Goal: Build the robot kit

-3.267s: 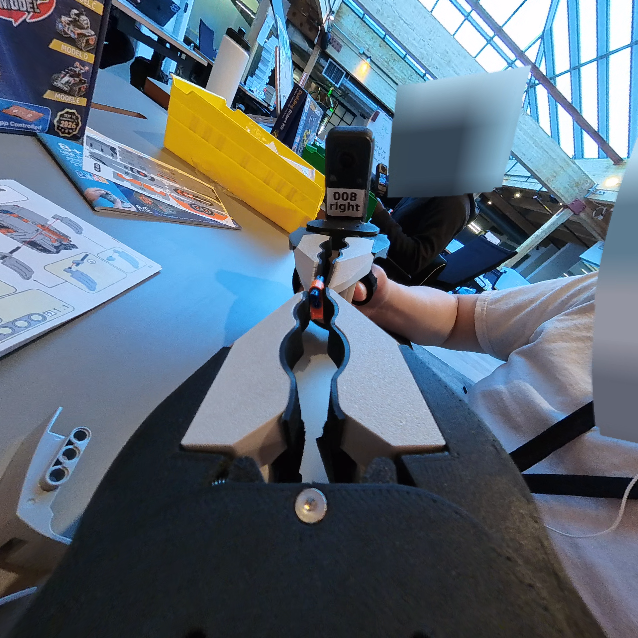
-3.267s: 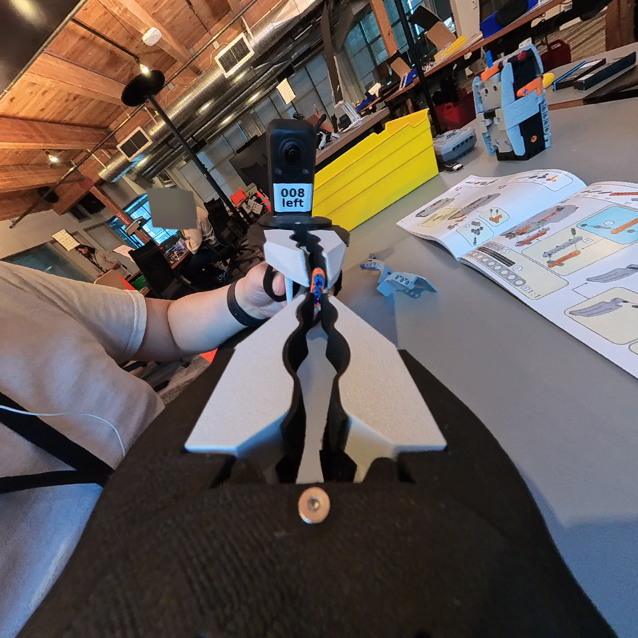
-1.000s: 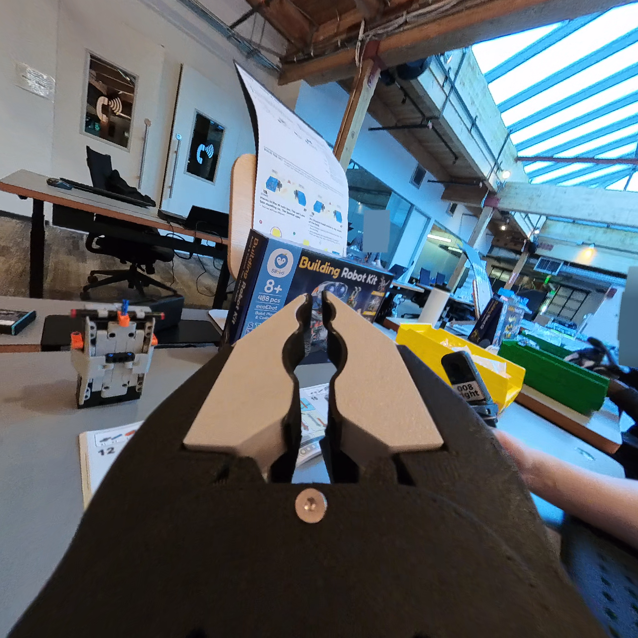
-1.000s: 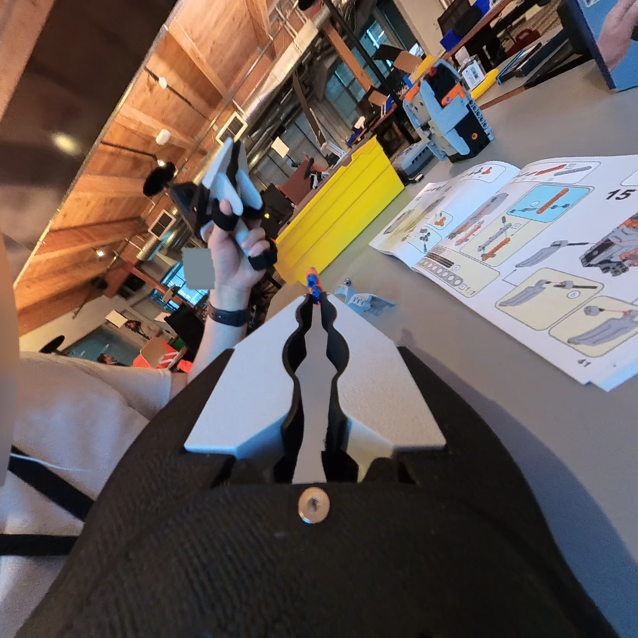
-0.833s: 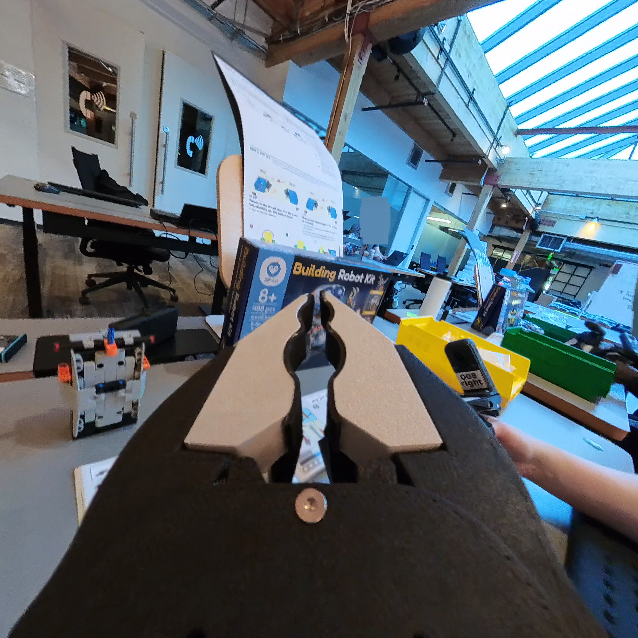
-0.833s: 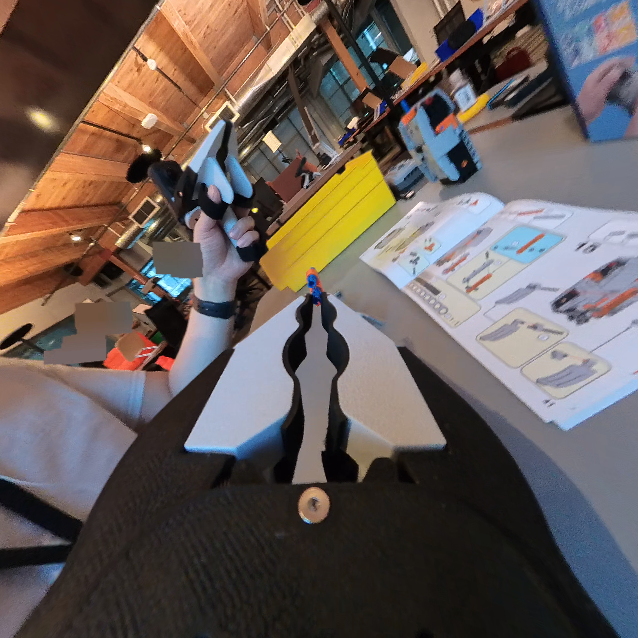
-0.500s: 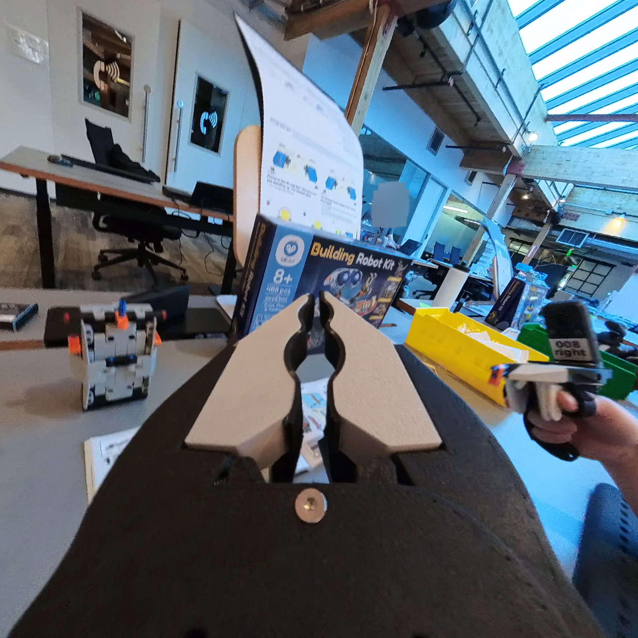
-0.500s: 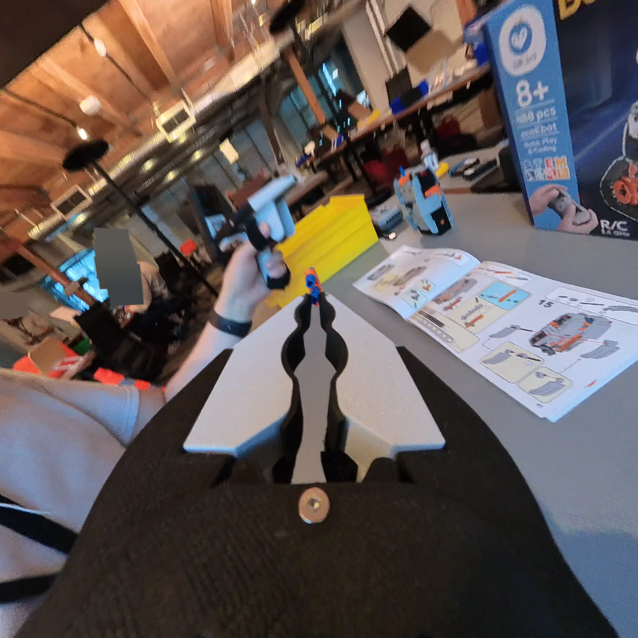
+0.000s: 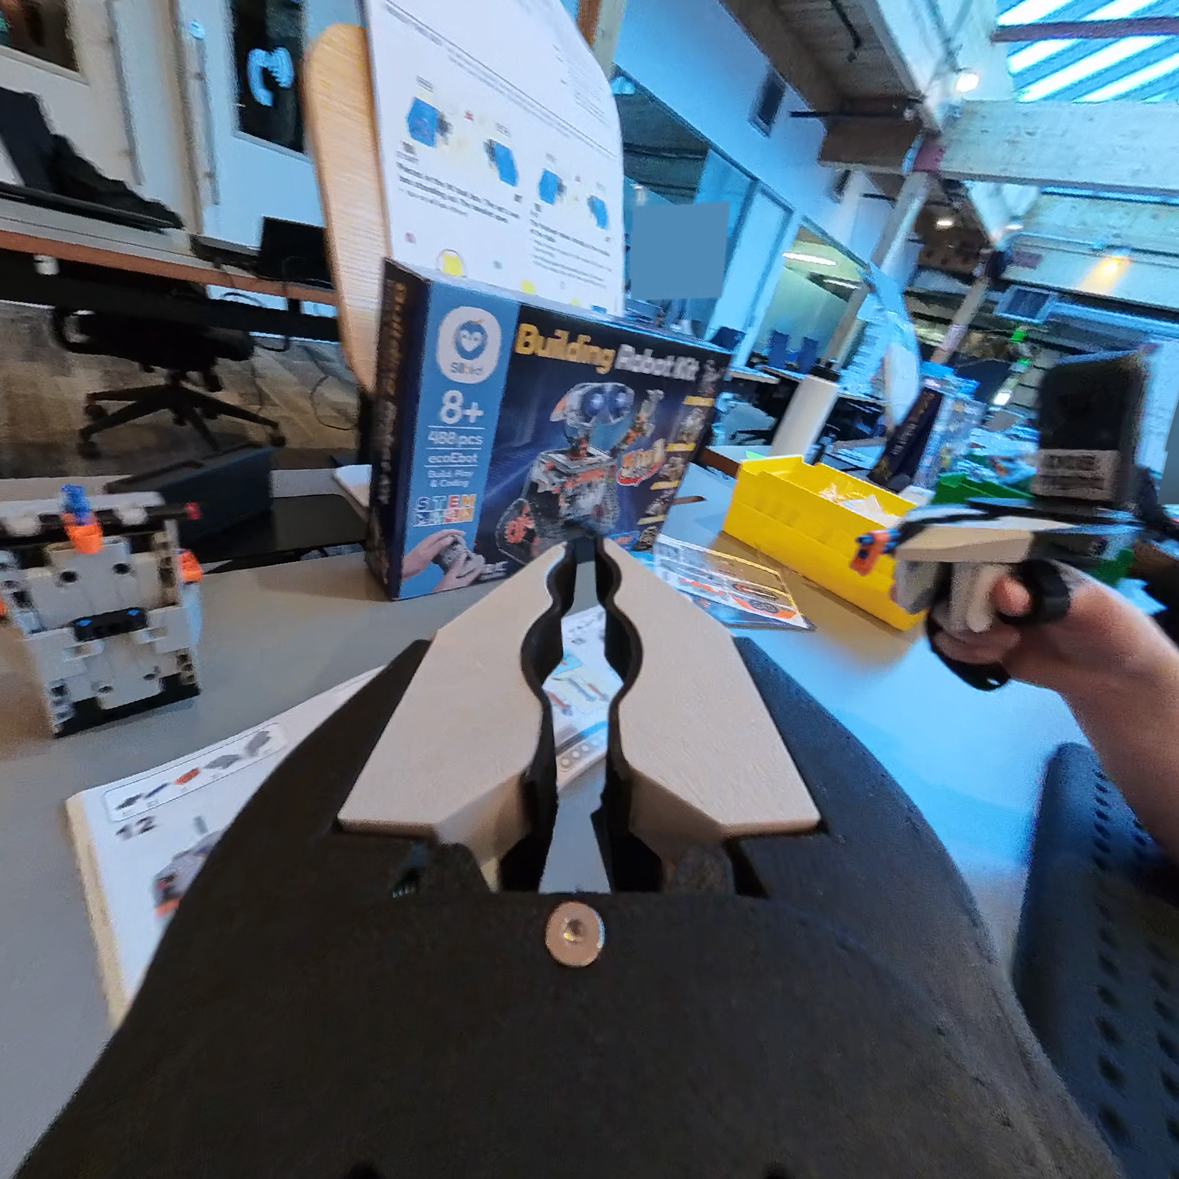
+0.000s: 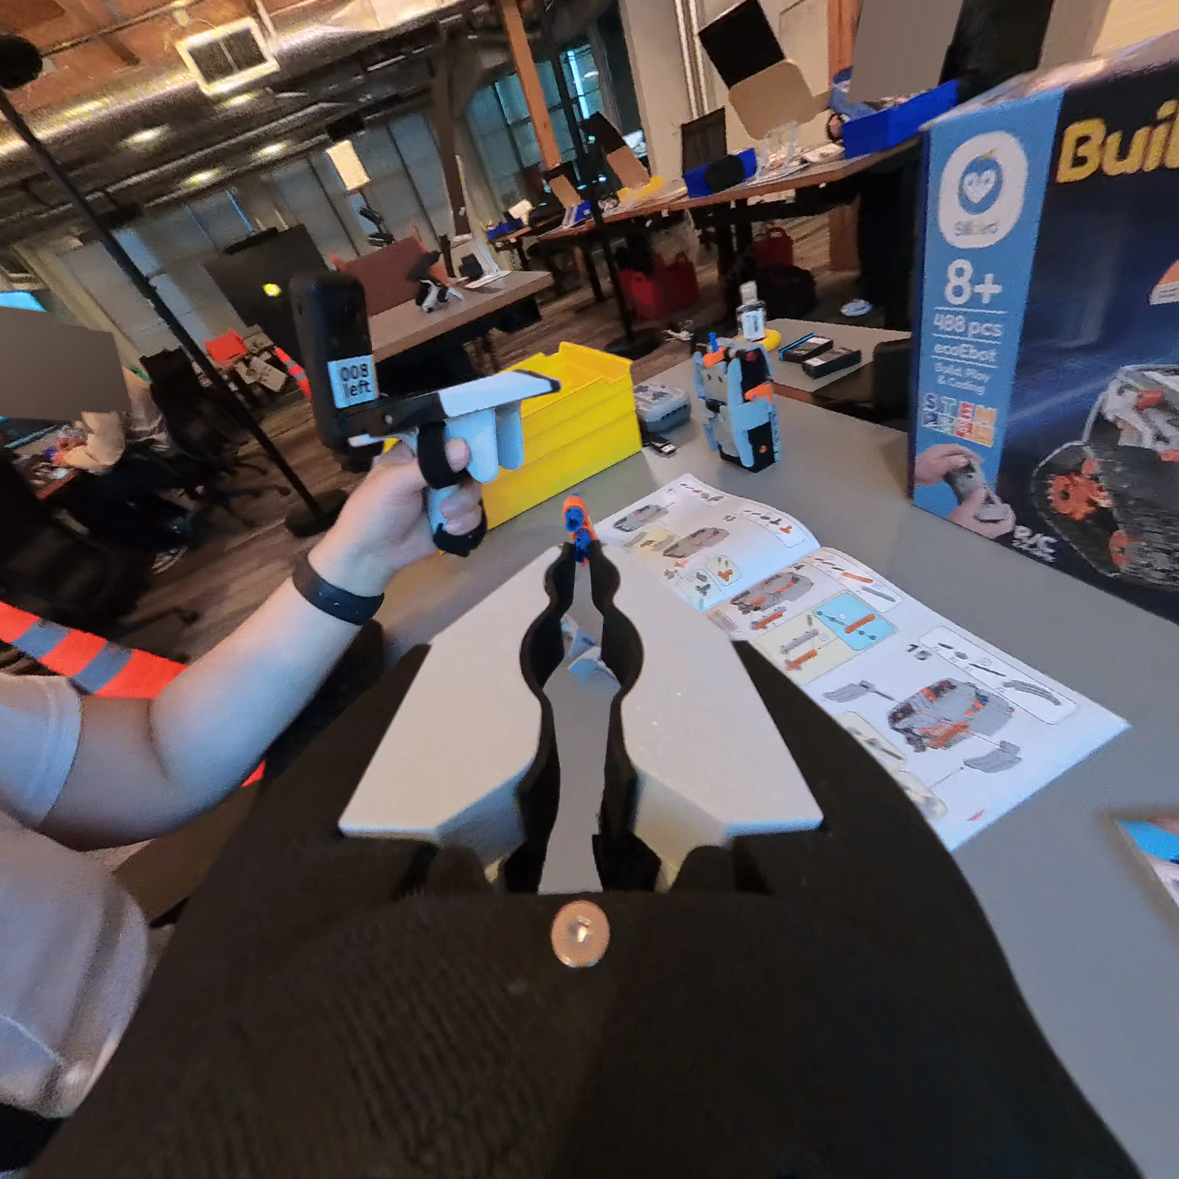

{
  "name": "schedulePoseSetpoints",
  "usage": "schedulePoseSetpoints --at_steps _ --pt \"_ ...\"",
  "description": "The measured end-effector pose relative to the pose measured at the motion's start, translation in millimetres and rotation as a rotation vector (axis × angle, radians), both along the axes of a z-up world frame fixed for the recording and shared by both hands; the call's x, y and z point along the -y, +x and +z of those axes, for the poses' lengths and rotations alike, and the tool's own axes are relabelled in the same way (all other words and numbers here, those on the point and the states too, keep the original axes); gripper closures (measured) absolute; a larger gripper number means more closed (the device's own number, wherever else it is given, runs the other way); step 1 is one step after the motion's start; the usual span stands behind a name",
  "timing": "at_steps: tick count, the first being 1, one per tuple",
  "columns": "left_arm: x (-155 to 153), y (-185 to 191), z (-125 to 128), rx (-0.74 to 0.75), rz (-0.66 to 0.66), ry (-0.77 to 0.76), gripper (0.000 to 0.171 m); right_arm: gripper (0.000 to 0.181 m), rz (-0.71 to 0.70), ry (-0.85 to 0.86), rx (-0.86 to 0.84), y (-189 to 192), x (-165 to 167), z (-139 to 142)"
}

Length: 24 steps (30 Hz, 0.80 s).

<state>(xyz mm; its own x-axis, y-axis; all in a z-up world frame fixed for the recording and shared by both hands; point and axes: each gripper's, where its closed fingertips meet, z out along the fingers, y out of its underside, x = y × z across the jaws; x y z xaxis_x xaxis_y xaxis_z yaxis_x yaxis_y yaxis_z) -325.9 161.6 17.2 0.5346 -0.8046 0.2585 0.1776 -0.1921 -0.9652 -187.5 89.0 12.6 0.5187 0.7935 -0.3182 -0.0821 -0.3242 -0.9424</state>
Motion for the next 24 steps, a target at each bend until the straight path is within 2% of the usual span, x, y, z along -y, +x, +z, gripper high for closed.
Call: schedulePoseSetpoints --at_steps 5,8,12,14,20,24 --pt "44 36 12 0.179 -0.359 -0.066 0.162 0.178 0.082 -0.047 -0.094 -18 0 -3" --pt "63 55 15 0.22 -0.487 -0.078 0.157 0.178 0.137 -0.082 -0.179 -30 -9 6" --pt "63 69 0 0.096 -0.428 -0.019 0.15 0.179 0.254 -0.15 -0.339 -50 -18 26" --pt "65 68 8 0.154 -0.435 0.0 0.149 0.178 0.315 -0.172 -0.405 -57 -19 31" --pt "59 62 16 0.269 -0.447 -0.042 0.153 0.179 0.362 -0.237 -0.515 -61 -24 25" --pt "55 65 7 0.23 -0.435 -0.076 0.157 0.179 0.378 -0.256 -0.522 -61 -23 19"
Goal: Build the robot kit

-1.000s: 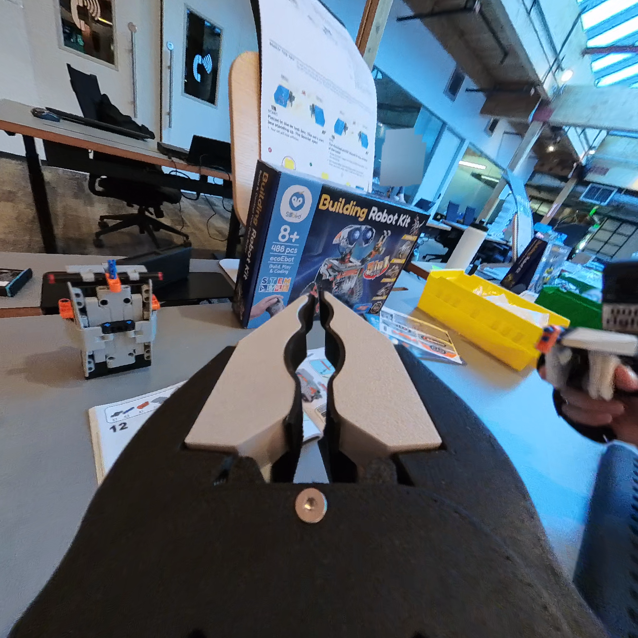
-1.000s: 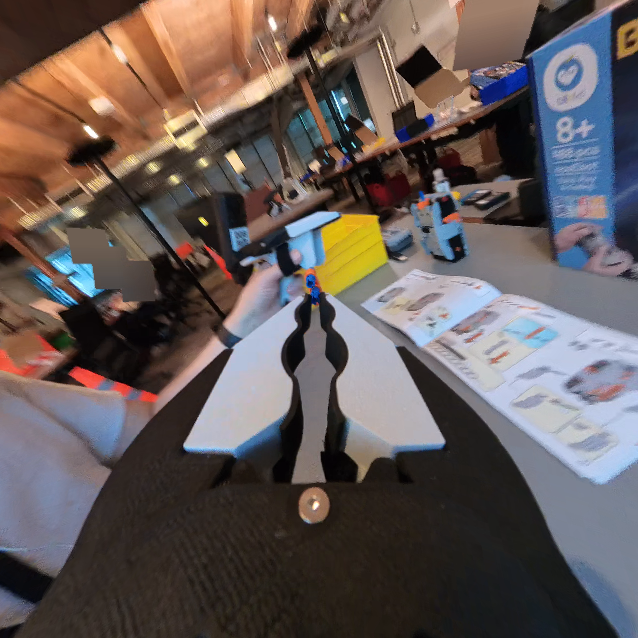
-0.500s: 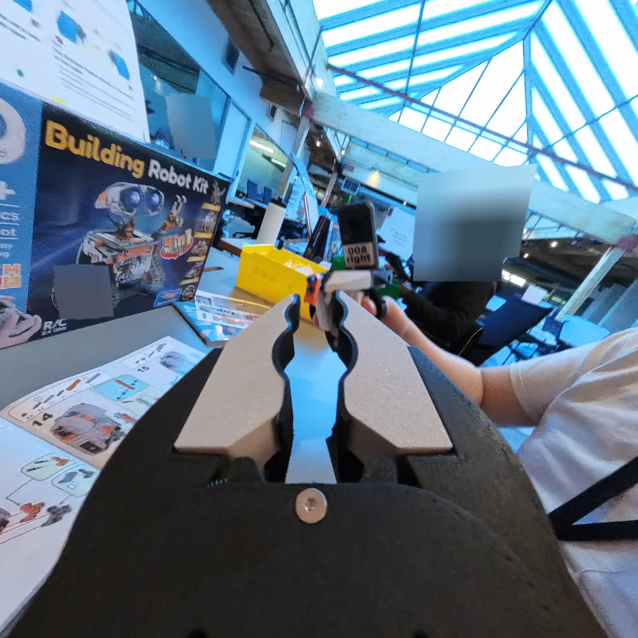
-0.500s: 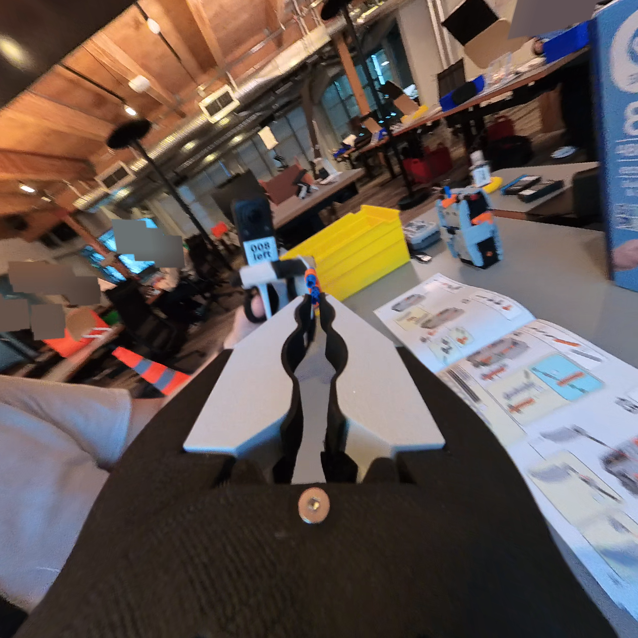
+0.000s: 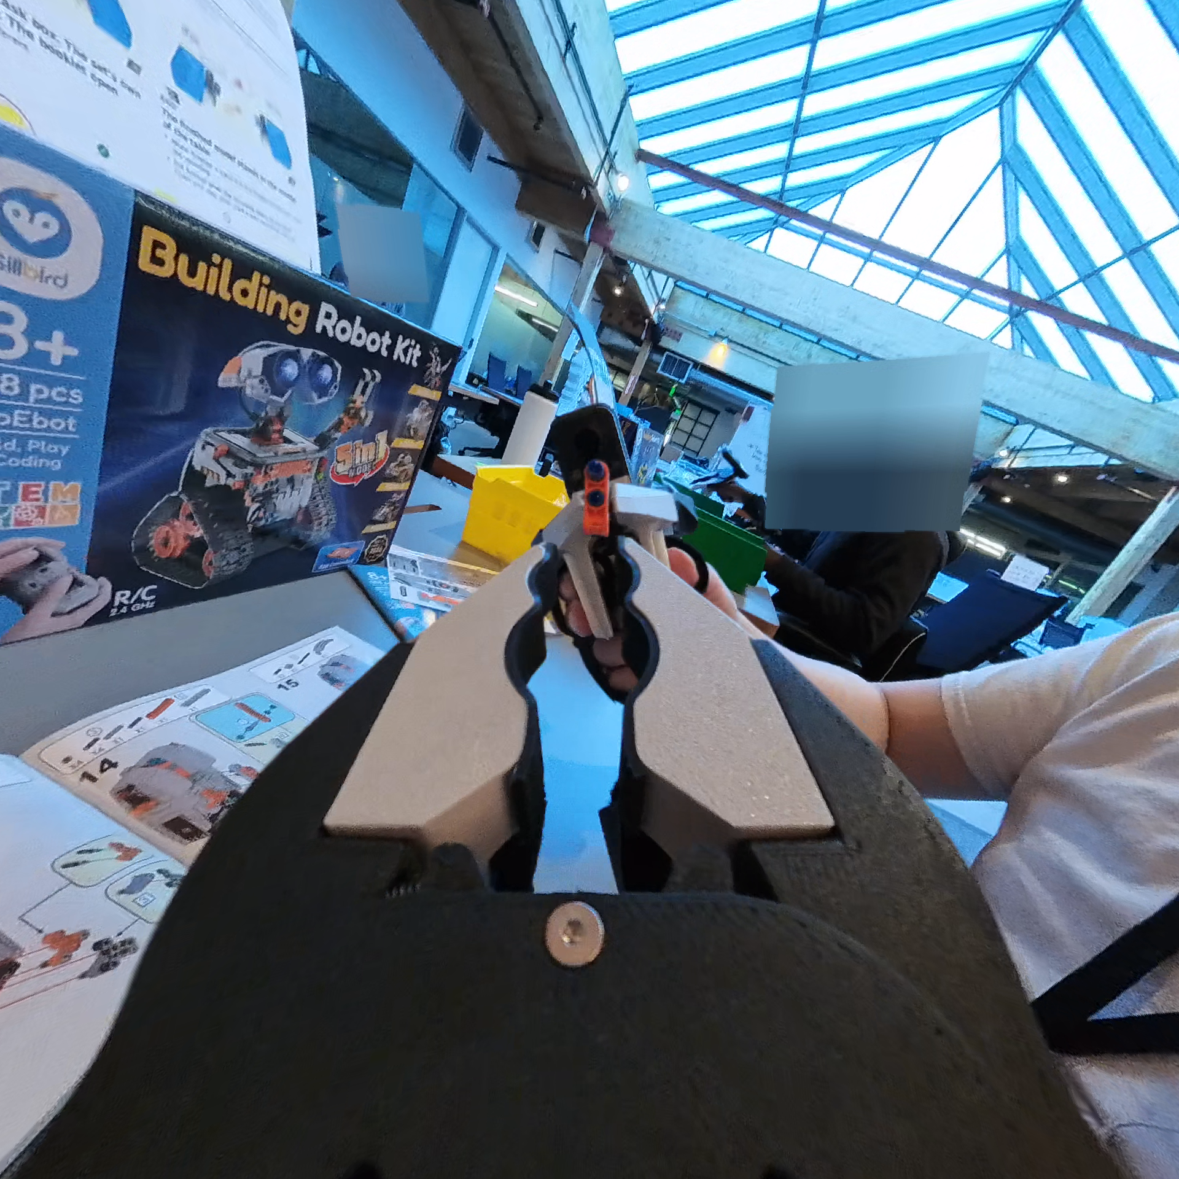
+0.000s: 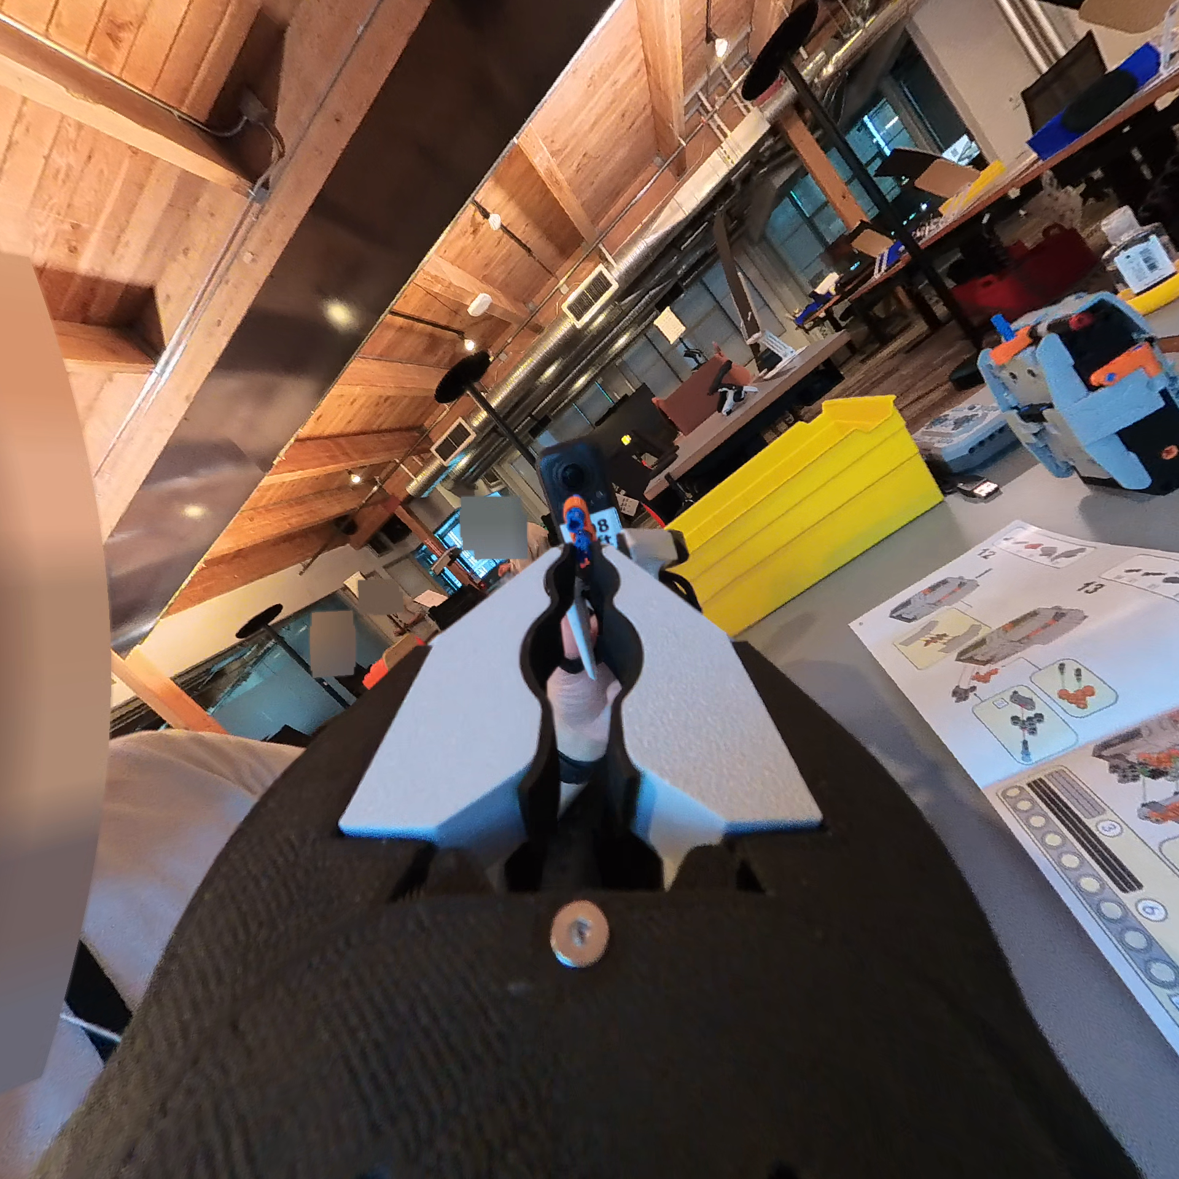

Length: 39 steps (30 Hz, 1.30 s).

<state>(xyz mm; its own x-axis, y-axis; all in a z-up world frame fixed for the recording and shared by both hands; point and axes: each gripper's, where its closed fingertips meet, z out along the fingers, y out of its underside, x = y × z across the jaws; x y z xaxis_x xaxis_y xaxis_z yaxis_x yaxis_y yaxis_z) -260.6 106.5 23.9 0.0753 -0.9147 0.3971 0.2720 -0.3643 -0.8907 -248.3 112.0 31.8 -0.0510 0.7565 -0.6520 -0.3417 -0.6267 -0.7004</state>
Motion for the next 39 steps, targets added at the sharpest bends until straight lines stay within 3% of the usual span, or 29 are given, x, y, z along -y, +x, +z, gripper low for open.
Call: schedulePoseSetpoints --at_steps 5,13,20,24,32,39 --pt "4 6 -5 -0.016 -0.037 -0.021 0.166 0.178 0.014 0.002 0.025 -6 3 -8" --pt "8 2 -7 -0.068 -0.058 0.004 0.165 0.179 0.056 0.035 0.077 -14 9 -14" --pt "-3 -44 17 -0.121 0.115 0.192 0.166 0.178 0.153 0.17 0.108 -62 -1 12" --pt "-10 -60 20 -0.073 0.142 0.179 0.166 0.178 0.181 0.203 0.125 -78 -7 13" --pt "-26 -59 3 -0.191 0.223 0.185 0.166 0.178 0.255 0.082 0.081 -77 -23 -3" --pt "-36 -63 -6 -0.149 0.197 0.049 0.166 0.177 0.219 0.084 0.076 -76 -35 -13"
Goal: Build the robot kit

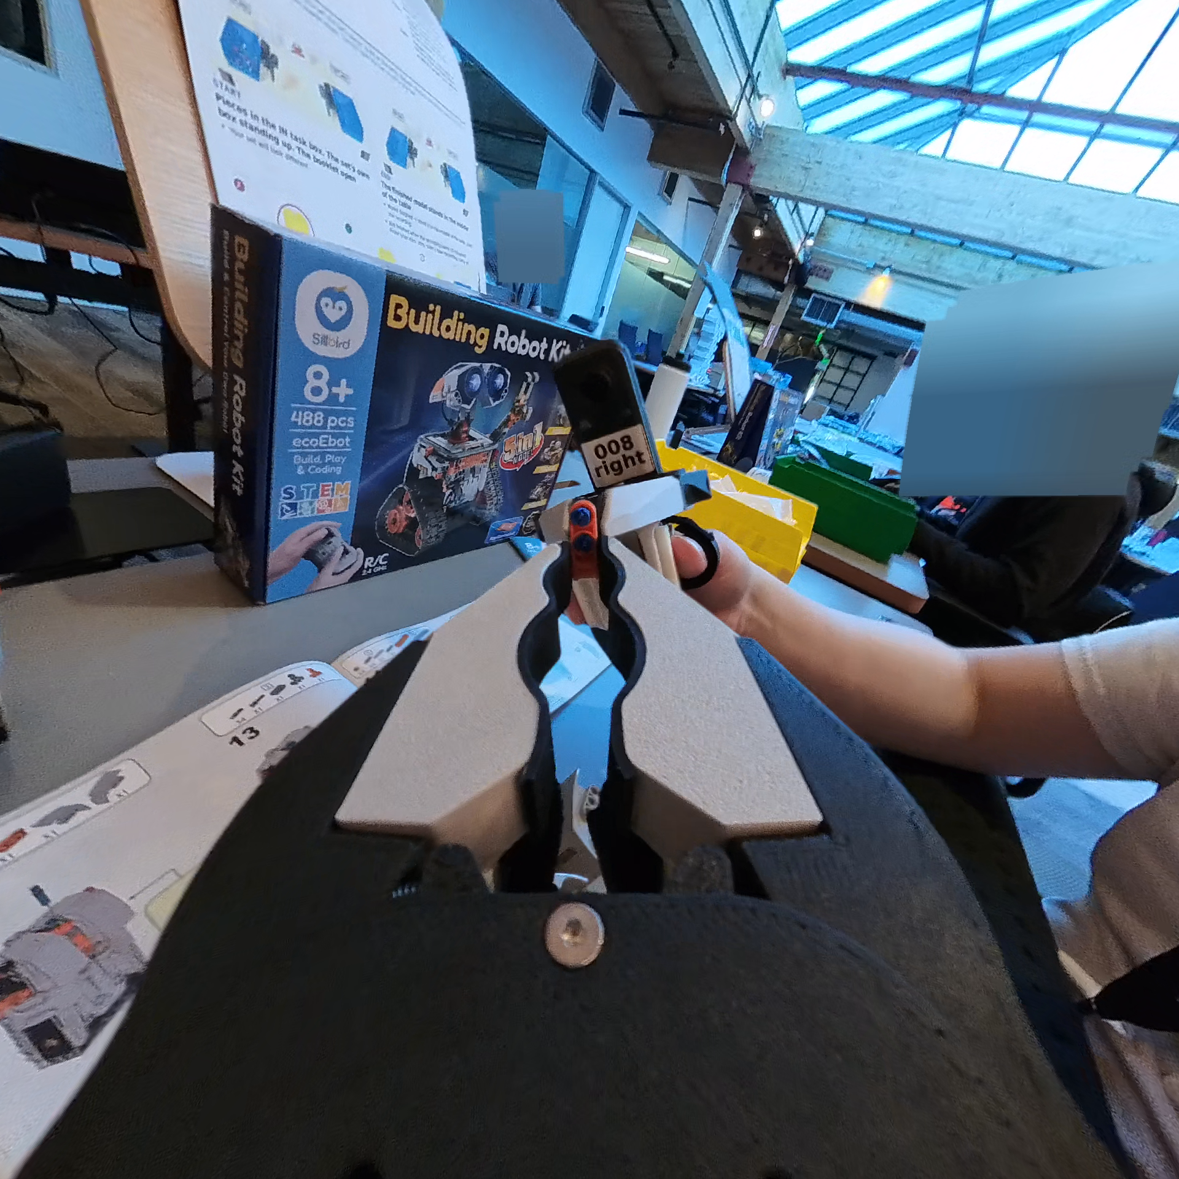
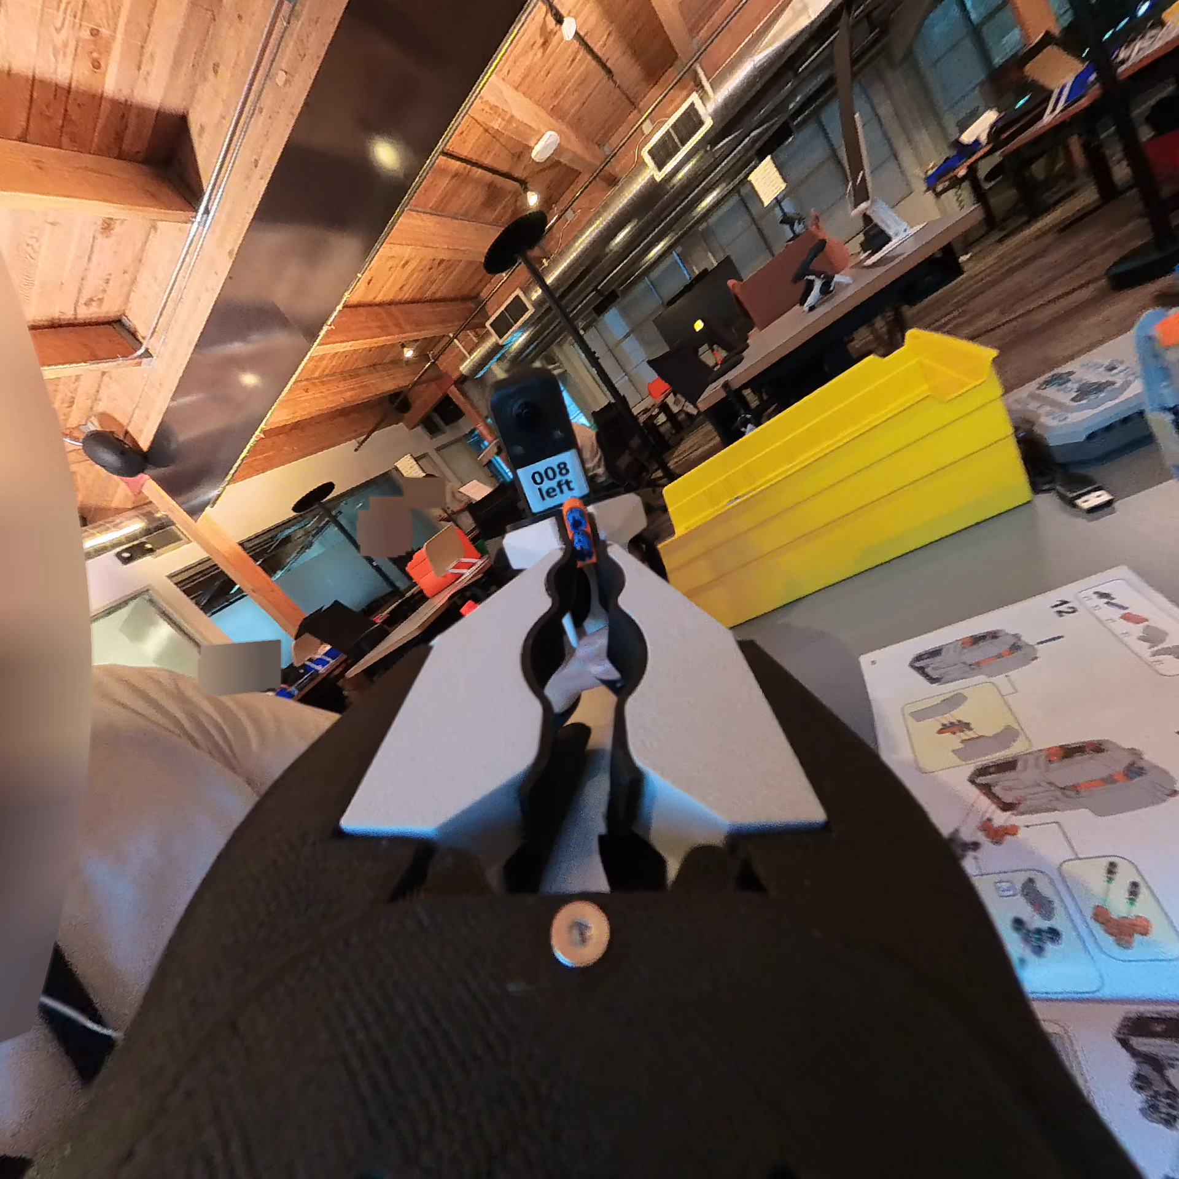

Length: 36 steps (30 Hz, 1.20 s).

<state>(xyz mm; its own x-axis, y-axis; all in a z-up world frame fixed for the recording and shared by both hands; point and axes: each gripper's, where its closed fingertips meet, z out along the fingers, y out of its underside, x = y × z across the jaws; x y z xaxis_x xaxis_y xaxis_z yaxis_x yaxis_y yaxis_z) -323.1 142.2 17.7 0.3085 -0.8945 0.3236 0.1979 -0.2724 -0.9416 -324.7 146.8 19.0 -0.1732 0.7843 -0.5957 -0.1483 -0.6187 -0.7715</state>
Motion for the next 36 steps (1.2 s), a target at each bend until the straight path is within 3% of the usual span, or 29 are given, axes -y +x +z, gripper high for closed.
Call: schedulePoseSetpoints --at_steps 4,9,11,12,16,19,22,24,27,32,36 --pt "1 -2 4 0.101 -0.062 -0.074 0.166 0.181 -0.047 0.027 0.004 7 -7 0" --pt "1 1 1 0.099 -0.072 -0.104 0.166 0.166 -0.026 0.029 0.023 6 -2 -1" --pt "3 6 -3 0.078 -0.084 -0.115 0.166 0.166 -0.006 0.033 0.044 1 3 -3" --pt "3 8 -4 0.075 -0.087 -0.119 0.166 0.177 0.006 0.026 0.049 -1 5 -4" --pt "2 6 -1 0.107 -0.089 -0.116 0.166 0.178 0.033 -0.046 0.033 1 4 -5" --pt "-9 -18 17 0.202 0.019 -0.07 0.138 0.178 0.022 -0.233 -0.044 10 -14 -7" --pt "-14 -50 38 0.237 0.195 0.075 0.136 0.178 0.063 -0.377 -0.054 16 -23 -28" --pt "-10 -54 43 0.223 0.227 0.122 0.137 0.178 0.069 -0.413 -0.058 17 -26 -35" --pt "-14 -43 32 0.194 0.188 0.05 0.138 0.177 0.079 -0.355 0.003 12 -19 -38" --pt "-22 -32 9 0.126 0.134 -0.087 0.143 0.177 0.073 -0.171 0.033 11 -4 -14" --pt "-13 -16 -5 0.084 0.016 -0.174 0.134 0.177 0.076 -0.12 0.056 9 1 -14"
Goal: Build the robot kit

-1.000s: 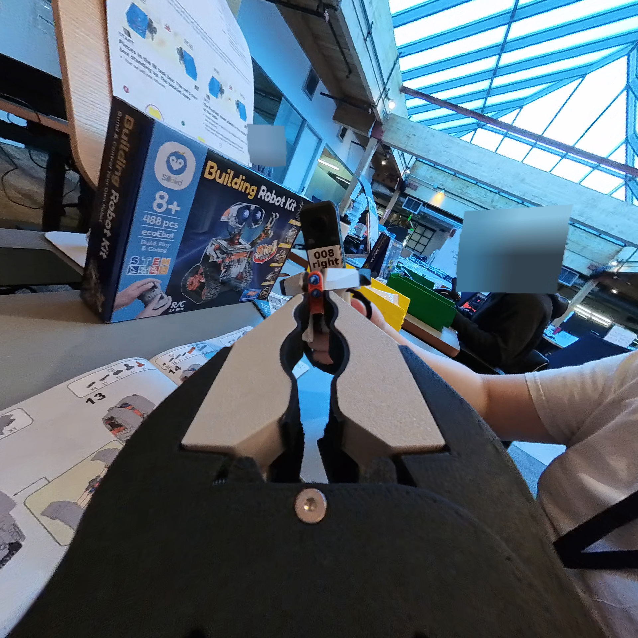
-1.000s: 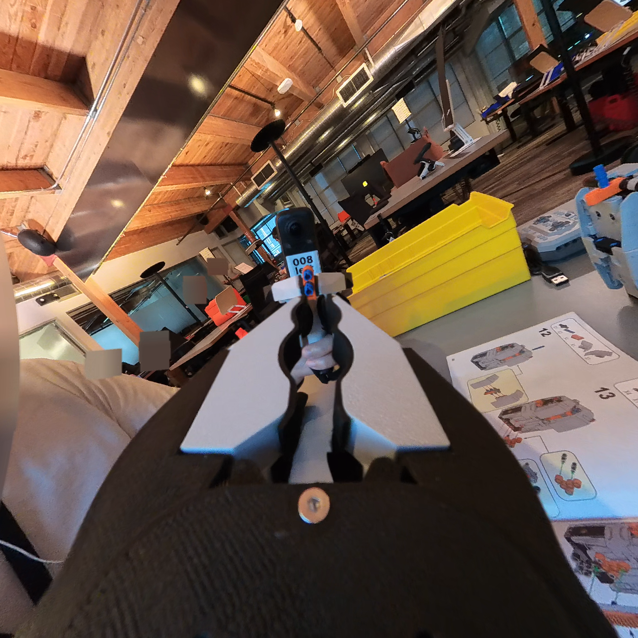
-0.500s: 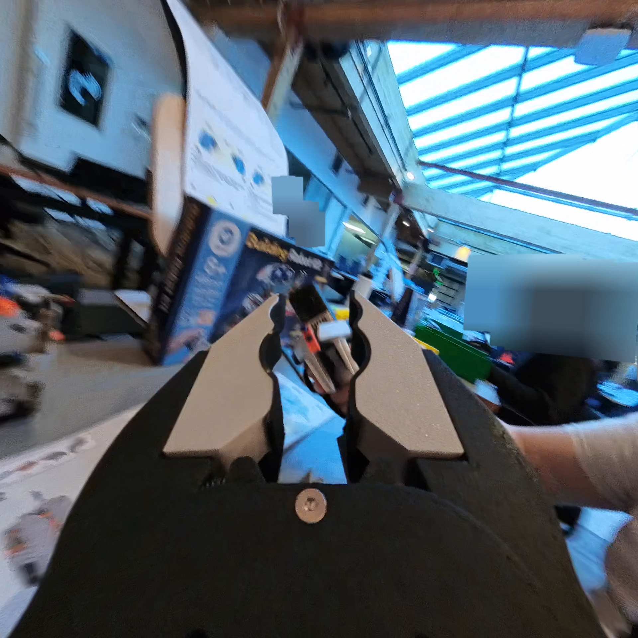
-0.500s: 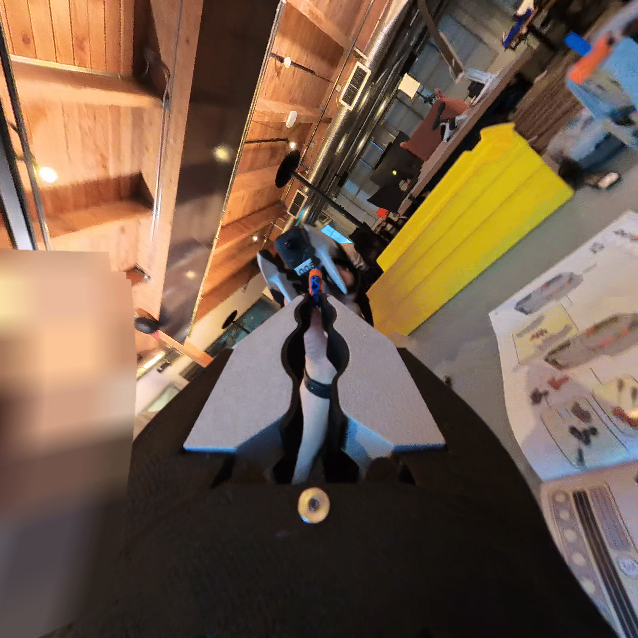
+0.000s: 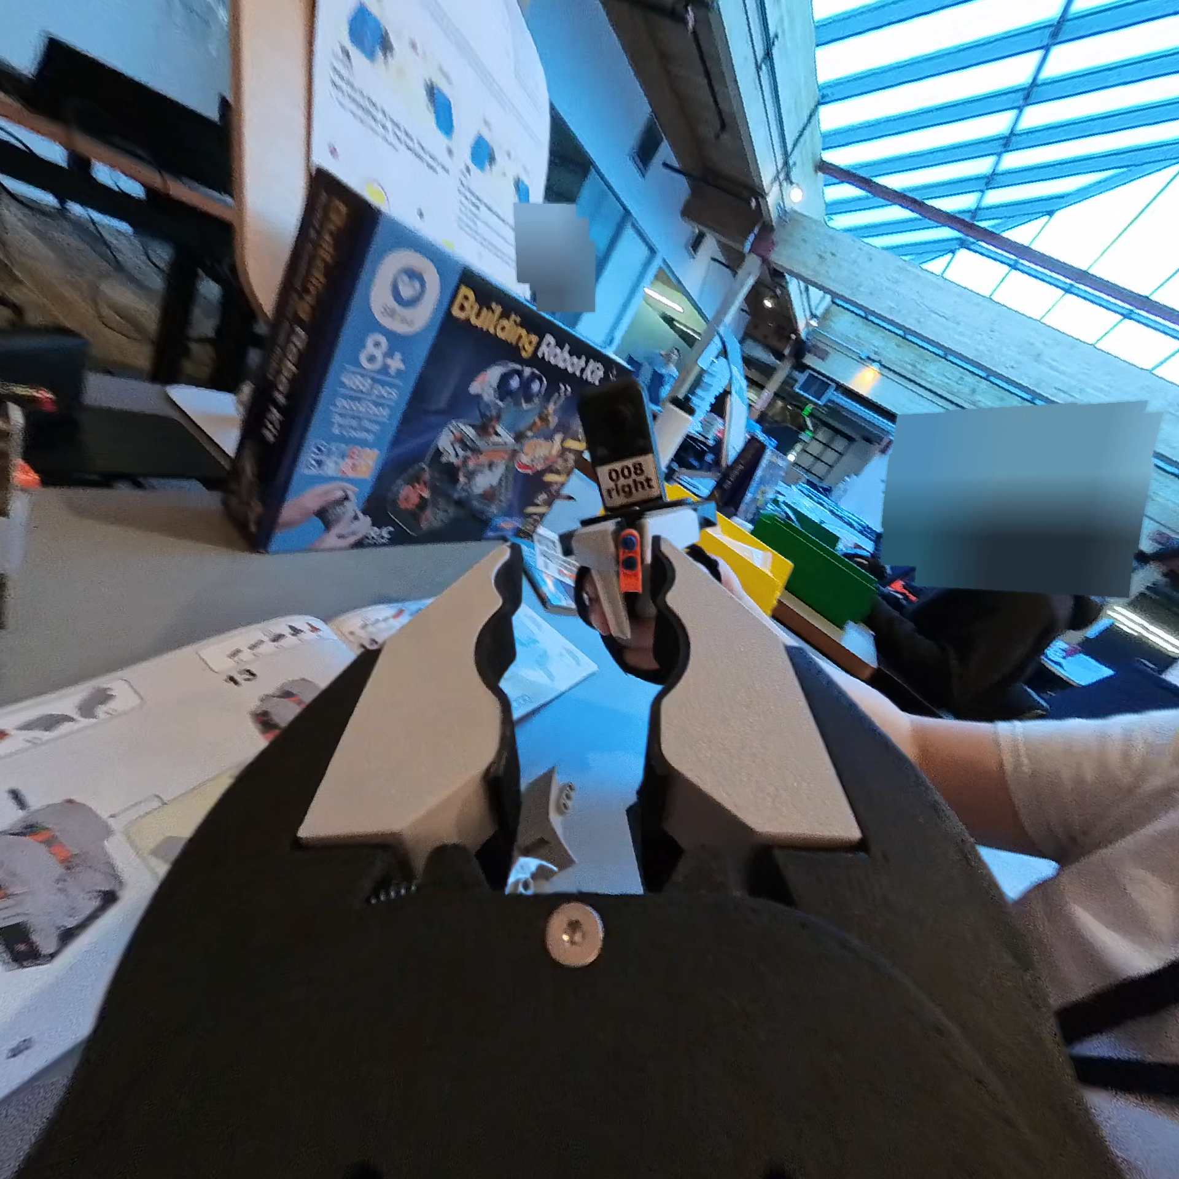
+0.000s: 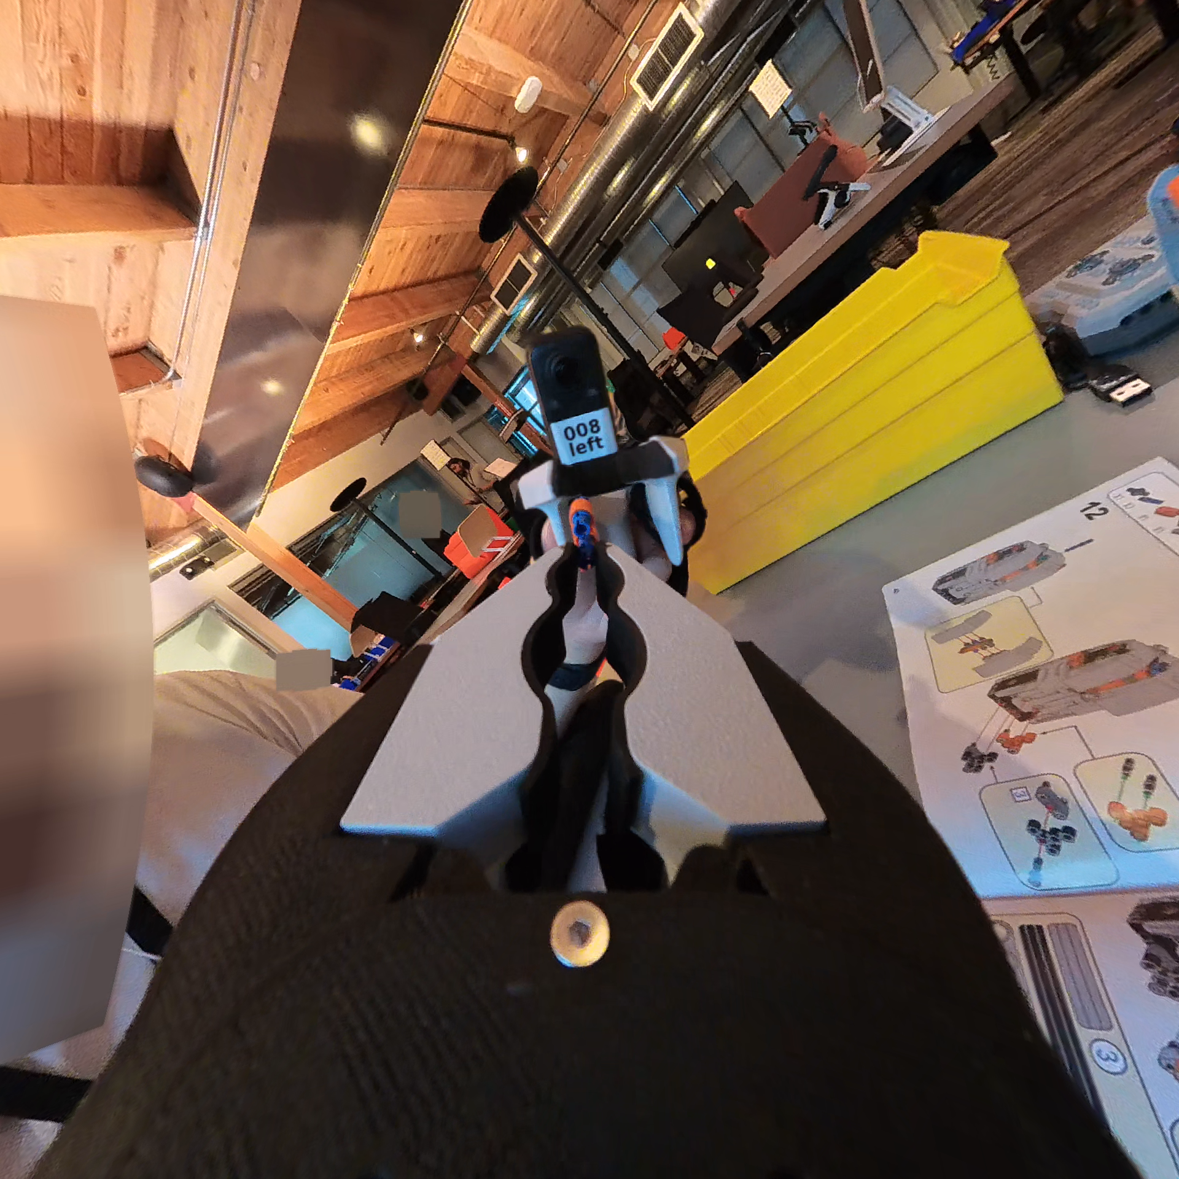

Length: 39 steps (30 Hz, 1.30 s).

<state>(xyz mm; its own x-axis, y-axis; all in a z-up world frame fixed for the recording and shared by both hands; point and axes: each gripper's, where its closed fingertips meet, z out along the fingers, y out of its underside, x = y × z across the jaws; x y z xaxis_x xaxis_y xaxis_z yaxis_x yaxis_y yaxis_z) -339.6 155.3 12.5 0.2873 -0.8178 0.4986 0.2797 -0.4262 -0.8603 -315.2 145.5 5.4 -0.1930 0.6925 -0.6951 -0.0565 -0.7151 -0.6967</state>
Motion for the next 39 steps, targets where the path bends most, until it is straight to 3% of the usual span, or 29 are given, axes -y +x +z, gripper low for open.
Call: schedulePoseSetpoints --at_steps 11,16,19,21,24,28,31,33,35,39 --pt "12 21 -18 -0.072 -0.125 -0.05 0.148 0.177 0.045 -0.038 0.019 -13 8 -14" --pt "9 15 -13 -0.058 -0.097 -0.039 0.149 0.177 0.041 -0.048 0.022 -11 6 -17" --pt "-11 2 -22 -0.135 0.069 -0.029 0.149 0.177 0.013 -0.039 0.055 -7 -2 -25" --pt "-38 -25 -43 -0.339 0.322 -0.017 0.151 0.177 -0.048 -0.014 0.121 0 -14 -35" --pt "-59 -75 -74 -0.845 0.666 0.055 0.162 0.177 -0.141 0.03 0.204 15 -32 -46" --pt "-57 -98 -84 -1.324 0.835 0.155 0.16 0.177 -0.2 0.052 0.217 30 -43 -44" --pt "-55 -99 -78 -1.548 0.895 0.305 0.16 0.177 -0.228 0.056 0.229 37 -48 -46" --pt "-54 -89 -84 -1.539 0.856 0.307 0.159 0.177 -0.236 0.046 0.228 39 -49 -48" --pt "-54 -77 -88 -1.406 0.802 0.266 0.159 0.177 -0.242 0.037 0.225 41 -50 -49" --pt "-46 -41 -60 -0.694 0.607 0.073 0.159 0.177 -0.236 0.04 0.208 41 -44 -43"
